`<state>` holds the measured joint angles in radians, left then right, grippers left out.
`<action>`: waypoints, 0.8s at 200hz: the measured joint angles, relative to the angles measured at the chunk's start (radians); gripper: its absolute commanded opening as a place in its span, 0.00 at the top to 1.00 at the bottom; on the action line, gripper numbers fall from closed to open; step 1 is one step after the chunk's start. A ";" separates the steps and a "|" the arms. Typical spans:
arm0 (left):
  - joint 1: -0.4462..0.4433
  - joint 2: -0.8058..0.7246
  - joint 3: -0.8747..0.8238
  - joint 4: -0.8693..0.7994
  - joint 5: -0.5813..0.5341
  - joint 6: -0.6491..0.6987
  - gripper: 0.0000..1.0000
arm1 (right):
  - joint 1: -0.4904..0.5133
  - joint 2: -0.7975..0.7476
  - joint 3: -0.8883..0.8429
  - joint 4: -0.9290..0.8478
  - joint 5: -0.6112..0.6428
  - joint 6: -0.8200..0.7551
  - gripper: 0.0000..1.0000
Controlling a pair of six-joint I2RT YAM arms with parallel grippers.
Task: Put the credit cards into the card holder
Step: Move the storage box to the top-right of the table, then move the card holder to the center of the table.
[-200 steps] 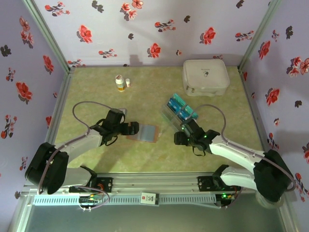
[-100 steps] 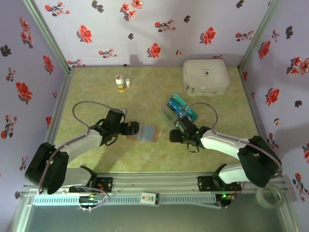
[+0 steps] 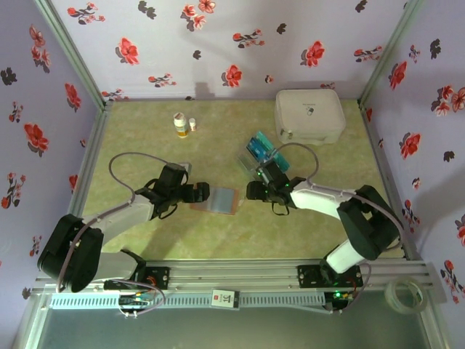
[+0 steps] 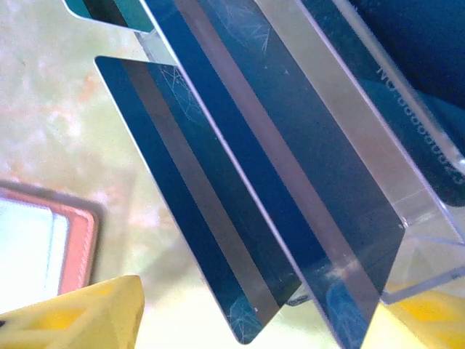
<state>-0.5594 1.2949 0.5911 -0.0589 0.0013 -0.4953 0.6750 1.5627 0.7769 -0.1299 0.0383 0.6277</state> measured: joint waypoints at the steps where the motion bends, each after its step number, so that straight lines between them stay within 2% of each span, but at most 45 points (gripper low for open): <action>1: 0.000 0.000 0.000 0.000 0.000 0.000 0.00 | 0.000 0.002 0.002 0.001 0.000 0.000 0.30; 49: 0.000 0.000 -0.003 0.002 0.000 -0.003 0.00 | -0.003 0.039 0.054 0.020 -0.053 0.003 0.33; 111: 0.000 -0.026 -0.003 -0.008 -0.001 -0.007 0.00 | 0.032 -0.186 -0.024 -0.003 -0.077 0.038 0.33; 160: 0.008 -0.035 -0.003 -0.040 -0.027 -0.018 0.00 | 0.089 -0.161 -0.026 -0.023 -0.080 0.059 0.33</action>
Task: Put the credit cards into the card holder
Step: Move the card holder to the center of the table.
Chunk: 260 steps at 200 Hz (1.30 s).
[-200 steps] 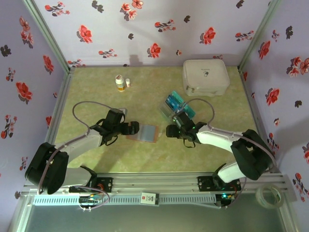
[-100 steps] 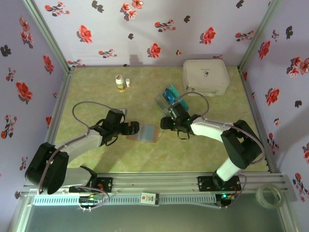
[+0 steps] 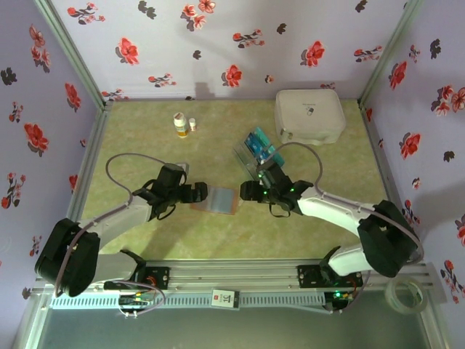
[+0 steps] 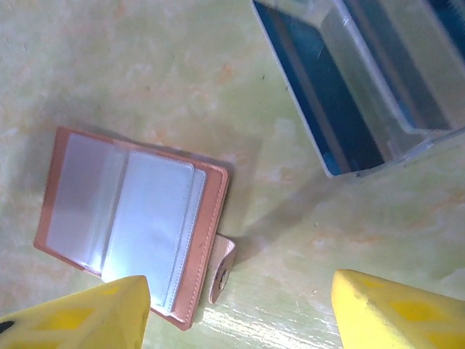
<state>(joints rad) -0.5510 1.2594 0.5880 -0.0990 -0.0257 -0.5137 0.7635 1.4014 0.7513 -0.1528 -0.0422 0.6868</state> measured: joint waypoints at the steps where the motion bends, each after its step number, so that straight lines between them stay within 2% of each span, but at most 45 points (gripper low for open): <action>1: 0.000 0.000 0.000 0.000 0.000 0.000 0.00 | 0.001 0.002 0.000 0.000 0.000 0.001 0.33; 43: 0.007 -0.014 0.000 -0.016 -0.006 -0.005 0.00 | 0.045 0.131 0.021 0.000 -0.007 0.006 0.42; 94: 0.008 -0.030 0.000 -0.034 -0.005 -0.008 0.00 | 0.050 0.163 0.028 0.010 -0.011 -0.006 0.86; 122: 0.008 -0.032 0.000 -0.052 0.005 -0.008 0.00 | 0.050 0.163 0.029 0.003 -0.015 -0.020 1.00; 207: 0.008 -0.062 0.000 -0.093 0.035 -0.003 0.00 | 0.043 0.100 -0.005 -0.065 -0.048 -0.103 1.00; 260: 0.008 -0.062 0.000 -0.097 0.047 -0.003 0.00 | -0.012 0.083 -0.018 -0.103 -0.094 -0.169 1.00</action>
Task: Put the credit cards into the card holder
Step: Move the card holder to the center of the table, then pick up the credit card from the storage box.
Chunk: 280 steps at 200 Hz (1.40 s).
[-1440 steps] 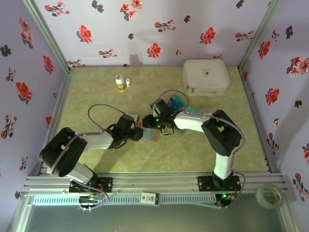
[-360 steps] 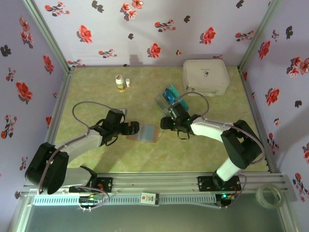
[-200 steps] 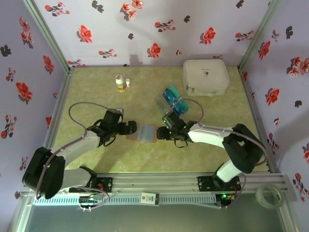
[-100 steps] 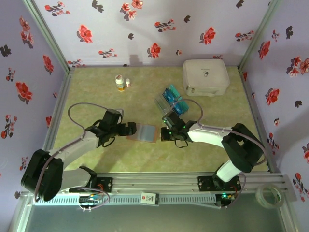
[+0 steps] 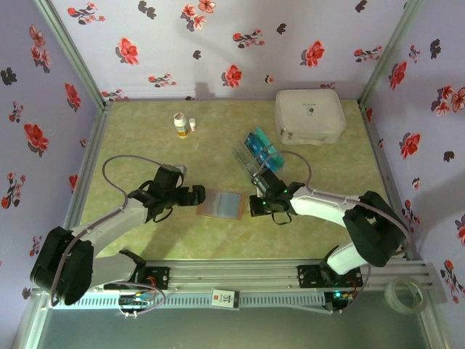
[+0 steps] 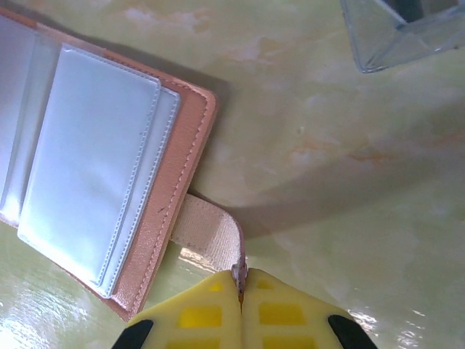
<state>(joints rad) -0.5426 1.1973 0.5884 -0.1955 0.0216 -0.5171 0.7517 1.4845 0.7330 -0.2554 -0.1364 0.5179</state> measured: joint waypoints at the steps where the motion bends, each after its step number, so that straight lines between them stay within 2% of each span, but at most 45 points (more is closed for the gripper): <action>1: 0.000 0.000 0.000 0.000 0.000 0.000 0.00 | -0.002 0.000 0.000 -0.001 -0.002 -0.002 1.00; 6: 0.000 0.000 0.000 0.000 0.002 0.000 0.00 | -0.008 0.000 0.000 -0.003 -0.007 -0.006 1.00; 14: 0.000 0.001 0.000 0.000 0.005 0.000 0.00 | -0.017 0.000 0.000 -0.005 -0.014 -0.014 0.92; 30: 0.000 0.003 0.000 0.000 0.008 0.000 0.00 | -0.027 0.000 0.000 -0.008 -0.029 -0.025 0.69; 38: 0.000 0.006 0.000 0.000 0.009 0.000 0.00 | -0.030 0.000 0.000 -0.011 -0.034 -0.034 0.61; 71: 0.000 0.011 0.000 0.000 0.009 0.000 0.00 | -0.030 -0.013 0.017 -0.061 -0.047 -0.055 0.38; 105: 0.000 0.015 0.013 0.000 0.009 0.001 0.00 | -0.034 -0.117 0.085 -0.154 0.016 -0.070 0.21; 111: 0.000 0.016 0.016 0.000 0.008 0.001 0.00 | -0.036 -0.134 0.107 -0.170 0.040 -0.072 0.14; 117: 0.000 0.019 0.021 0.000 0.007 0.000 0.00 | -0.038 -0.145 0.130 -0.186 0.065 -0.073 0.03; 120: 0.000 0.021 0.023 0.000 0.005 0.000 0.00 | -0.038 -0.150 0.142 -0.193 0.078 -0.076 0.01; 172: 0.000 0.077 0.073 -0.020 -0.090 -0.058 0.00 | -0.045 -0.166 0.296 -0.245 0.348 -0.098 0.01; 222: 0.000 0.108 0.106 -0.049 -0.154 -0.091 0.00 | -0.053 -0.145 0.317 -0.221 0.395 -0.133 0.01; 240: 0.000 0.108 0.106 -0.048 -0.162 -0.098 0.00 | -0.054 -0.082 0.382 -0.241 0.378 -0.144 0.14; 256: 0.000 0.108 0.106 -0.051 -0.164 -0.099 0.00 | -0.054 -0.022 0.435 -0.252 0.346 -0.173 0.29; 280: 0.001 0.108 0.117 -0.075 -0.164 -0.102 0.00 | -0.053 0.058 0.492 -0.299 0.321 -0.190 0.44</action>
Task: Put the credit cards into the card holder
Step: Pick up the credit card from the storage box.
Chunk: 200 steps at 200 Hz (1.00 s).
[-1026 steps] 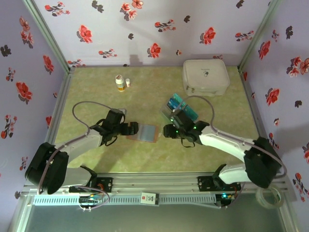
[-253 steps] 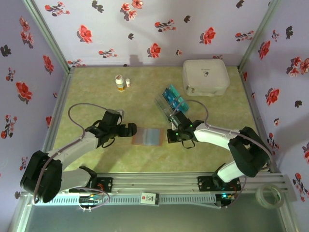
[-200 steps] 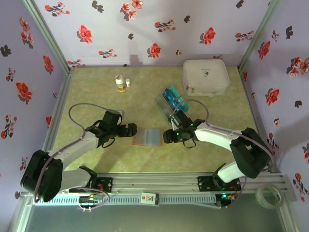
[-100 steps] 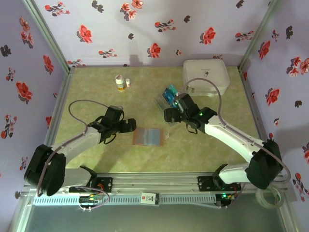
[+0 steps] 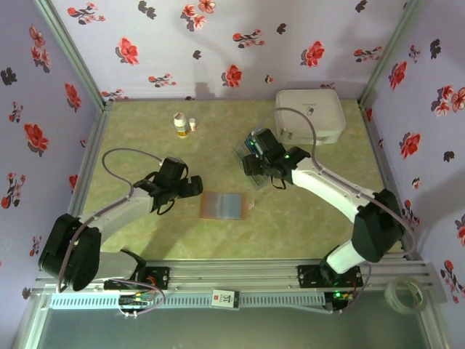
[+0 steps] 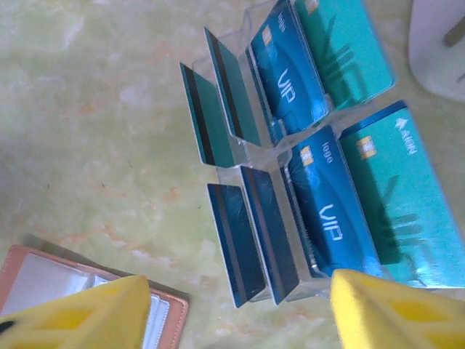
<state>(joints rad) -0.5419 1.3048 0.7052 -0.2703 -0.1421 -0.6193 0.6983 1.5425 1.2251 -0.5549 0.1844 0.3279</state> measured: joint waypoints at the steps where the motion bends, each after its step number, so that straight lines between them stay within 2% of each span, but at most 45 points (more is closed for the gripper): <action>1: 0.000 0.000 0.001 0.000 0.000 0.000 0.00 | 0.000 0.005 0.003 -0.002 0.000 -0.005 0.45; 63: 0.000 -0.039 0.004 0.008 0.030 0.000 0.00 | 0.009 0.159 0.101 -0.113 0.050 -0.043 0.65; 125: 0.000 -0.041 0.001 0.008 0.035 0.000 0.00 | 0.027 0.271 0.170 -0.170 0.153 -0.087 0.71; 170: 0.000 -0.041 0.001 0.008 0.042 0.000 0.00 | 0.027 0.327 0.215 -0.185 0.180 -0.116 0.74; 200: 0.000 -0.041 0.001 0.008 0.043 0.000 0.00 | 0.027 0.354 0.231 -0.189 0.187 -0.128 0.79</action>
<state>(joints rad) -0.5419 1.2640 0.7059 -0.2623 -0.0994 -0.6193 0.7250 1.8969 1.4563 -0.7437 0.3717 0.2001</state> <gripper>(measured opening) 0.996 0.224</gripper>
